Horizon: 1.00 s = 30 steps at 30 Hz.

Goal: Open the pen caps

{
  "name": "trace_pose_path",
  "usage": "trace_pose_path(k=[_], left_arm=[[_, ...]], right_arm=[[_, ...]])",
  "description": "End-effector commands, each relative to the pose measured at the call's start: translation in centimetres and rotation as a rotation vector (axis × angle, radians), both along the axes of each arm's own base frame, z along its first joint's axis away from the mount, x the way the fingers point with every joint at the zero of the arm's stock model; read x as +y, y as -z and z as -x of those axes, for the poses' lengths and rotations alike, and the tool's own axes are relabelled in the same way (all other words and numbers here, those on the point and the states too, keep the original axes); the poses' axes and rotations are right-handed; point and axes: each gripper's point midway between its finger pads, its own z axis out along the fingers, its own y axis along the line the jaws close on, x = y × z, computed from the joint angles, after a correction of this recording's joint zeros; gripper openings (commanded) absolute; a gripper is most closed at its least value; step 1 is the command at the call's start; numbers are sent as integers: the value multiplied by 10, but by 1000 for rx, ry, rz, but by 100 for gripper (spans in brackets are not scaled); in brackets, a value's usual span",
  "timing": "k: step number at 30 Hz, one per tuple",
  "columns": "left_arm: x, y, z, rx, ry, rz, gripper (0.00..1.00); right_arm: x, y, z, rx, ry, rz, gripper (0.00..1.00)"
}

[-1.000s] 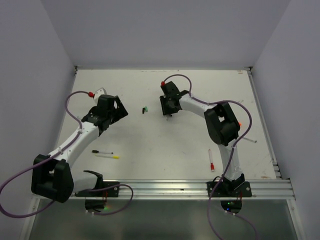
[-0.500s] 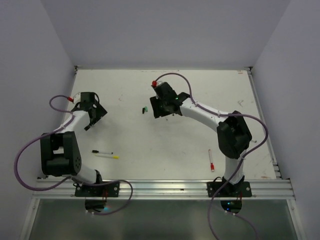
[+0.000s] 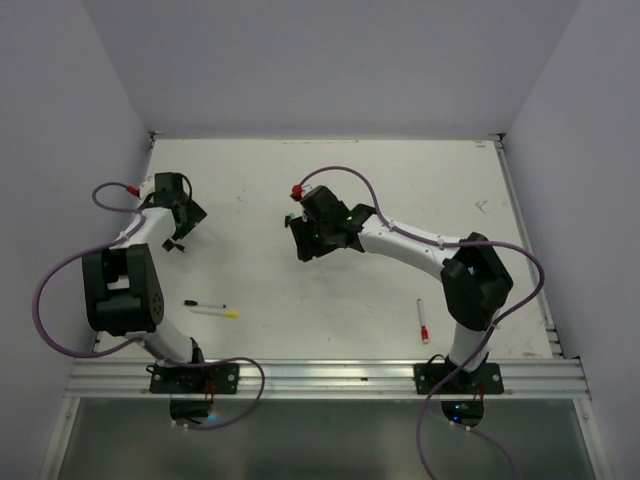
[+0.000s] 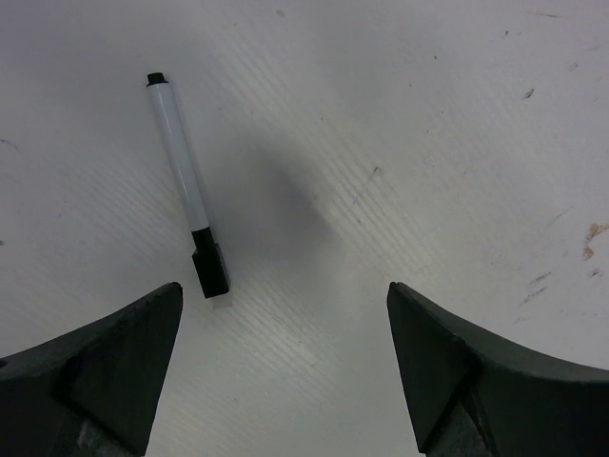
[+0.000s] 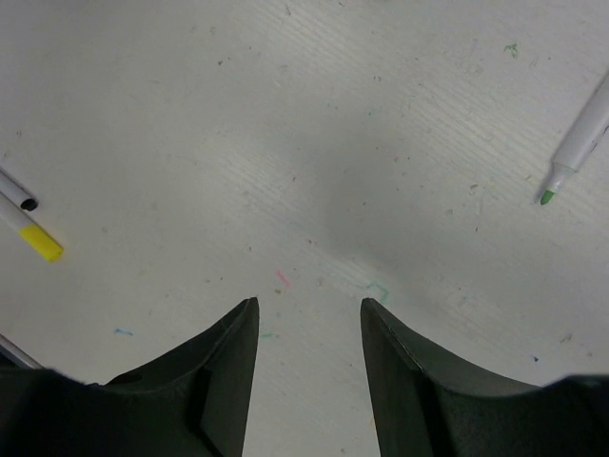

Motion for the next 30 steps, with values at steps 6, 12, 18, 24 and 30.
trace_pose_path(k=[6, 12, 18, 24, 30], left_arm=[[4, 19, 18, 30, -84, 2, 87], [8, 29, 23, 53, -116, -9, 80], [14, 37, 27, 90, -140, -29, 73], [18, 43, 29, 98, -167, -34, 68], [27, 43, 26, 108, -188, -41, 60]], right_arm=[[9, -42, -3, -67, -4, -113, 51], [7, -43, -4, -78, 1, -107, 51], [7, -42, -5, -79, 3, -104, 51], [8, -37, -5, -72, -3, -98, 51], [9, -39, -5, -79, -6, -102, 51]])
